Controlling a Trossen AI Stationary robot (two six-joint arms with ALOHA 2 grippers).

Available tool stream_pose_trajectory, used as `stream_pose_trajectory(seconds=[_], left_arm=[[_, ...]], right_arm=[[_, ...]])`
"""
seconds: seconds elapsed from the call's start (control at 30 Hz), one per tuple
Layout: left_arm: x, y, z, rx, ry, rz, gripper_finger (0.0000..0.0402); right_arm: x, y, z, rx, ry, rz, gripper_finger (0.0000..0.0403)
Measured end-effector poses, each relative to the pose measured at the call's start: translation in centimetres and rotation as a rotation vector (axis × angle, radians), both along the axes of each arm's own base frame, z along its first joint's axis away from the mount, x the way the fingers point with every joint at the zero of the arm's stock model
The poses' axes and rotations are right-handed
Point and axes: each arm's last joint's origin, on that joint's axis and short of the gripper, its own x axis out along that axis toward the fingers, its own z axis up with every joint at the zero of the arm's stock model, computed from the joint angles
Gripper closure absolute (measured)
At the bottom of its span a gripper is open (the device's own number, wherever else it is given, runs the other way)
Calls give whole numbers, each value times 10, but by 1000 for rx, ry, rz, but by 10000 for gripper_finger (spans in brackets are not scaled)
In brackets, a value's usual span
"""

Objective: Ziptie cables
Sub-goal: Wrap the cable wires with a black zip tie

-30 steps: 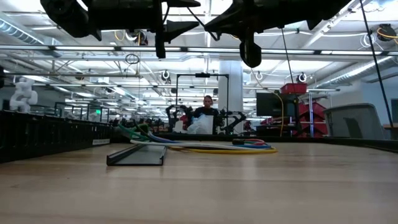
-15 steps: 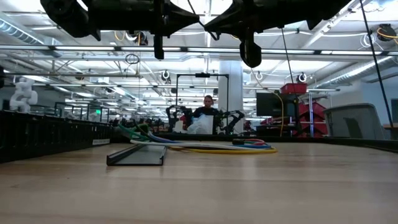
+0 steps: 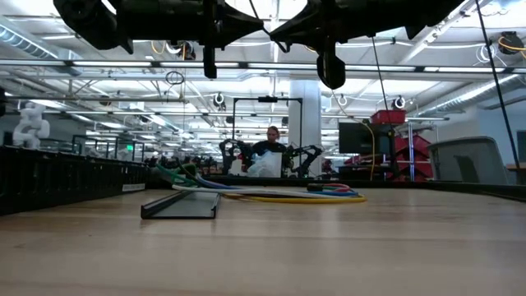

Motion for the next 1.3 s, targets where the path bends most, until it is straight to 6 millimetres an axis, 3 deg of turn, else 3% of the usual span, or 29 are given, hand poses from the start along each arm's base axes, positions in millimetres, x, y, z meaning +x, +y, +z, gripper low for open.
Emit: stream_pose_trajectory(seconds=[0.4,0.77,0.9,1.03,1.3], left_arm=[[0,0,0,0,0,0,401],[0,0,-2,-2,17,1,401],[1,0,-9,6,99,2,401],[1,-1,-13,74,185,-16,402],[22,-9,16,341,425,-205,402]], right_arm=[[0,1,0,23,4,0,394],[-4,8,1,-101,27,52,254],[-18,4,8,-169,86,53,225],[-40,-4,20,-206,149,33,221],[-71,-9,21,-194,322,38,231]])
